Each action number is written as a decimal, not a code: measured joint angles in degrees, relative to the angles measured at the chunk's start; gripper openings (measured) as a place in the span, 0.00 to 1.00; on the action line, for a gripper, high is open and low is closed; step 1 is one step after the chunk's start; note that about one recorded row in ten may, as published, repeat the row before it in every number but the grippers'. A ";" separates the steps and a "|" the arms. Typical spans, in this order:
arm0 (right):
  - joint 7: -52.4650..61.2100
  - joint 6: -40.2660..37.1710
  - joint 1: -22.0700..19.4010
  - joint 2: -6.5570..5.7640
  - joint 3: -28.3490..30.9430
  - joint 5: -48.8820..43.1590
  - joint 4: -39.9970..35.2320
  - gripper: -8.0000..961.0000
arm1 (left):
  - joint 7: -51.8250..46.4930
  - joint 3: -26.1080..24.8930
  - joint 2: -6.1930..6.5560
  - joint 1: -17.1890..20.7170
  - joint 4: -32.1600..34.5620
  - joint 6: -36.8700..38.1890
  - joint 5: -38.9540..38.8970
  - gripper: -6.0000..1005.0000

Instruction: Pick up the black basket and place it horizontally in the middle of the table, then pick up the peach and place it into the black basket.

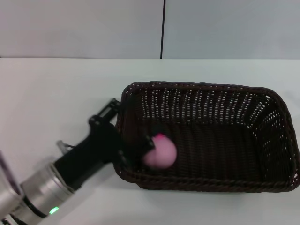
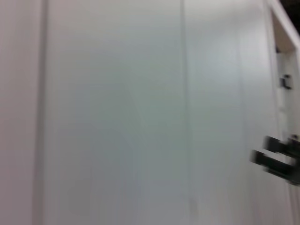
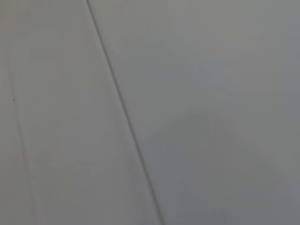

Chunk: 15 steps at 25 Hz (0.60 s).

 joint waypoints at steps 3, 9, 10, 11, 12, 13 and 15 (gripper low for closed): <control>-1.53 0.27 0.52 0.09 3.60 0.01 0.96 0.62 | -0.03 -8.13 0.03 3.72 1.23 1.80 -0.03 0.81; -4.47 0.80 3.64 0.11 13.73 0.01 5.97 0.62 | -0.78 -19.09 0.00 8.81 1.70 4.33 -0.01 0.81; -5.97 0.82 4.26 0.15 14.92 0.01 6.82 0.62 | -0.78 -20.42 -0.04 9.32 1.82 4.53 -0.01 0.81; -8.96 0.94 5.38 0.14 16.18 0.01 8.34 0.62 | -0.78 -22.50 -0.14 9.98 2.44 4.56 -0.02 0.81; -8.96 0.94 5.38 0.14 16.18 0.01 8.34 0.62 | -0.78 -22.50 -0.14 9.98 2.44 4.56 -0.02 0.81; -10.47 1.13 5.99 0.12 16.36 0.00 8.96 0.62 | -0.78 -23.34 -0.16 10.22 2.84 4.46 0.00 0.81; -12.54 1.59 6.82 0.12 16.27 -0.09 9.59 0.62 | -0.78 -25.08 -0.25 10.71 3.58 4.35 -0.02 0.81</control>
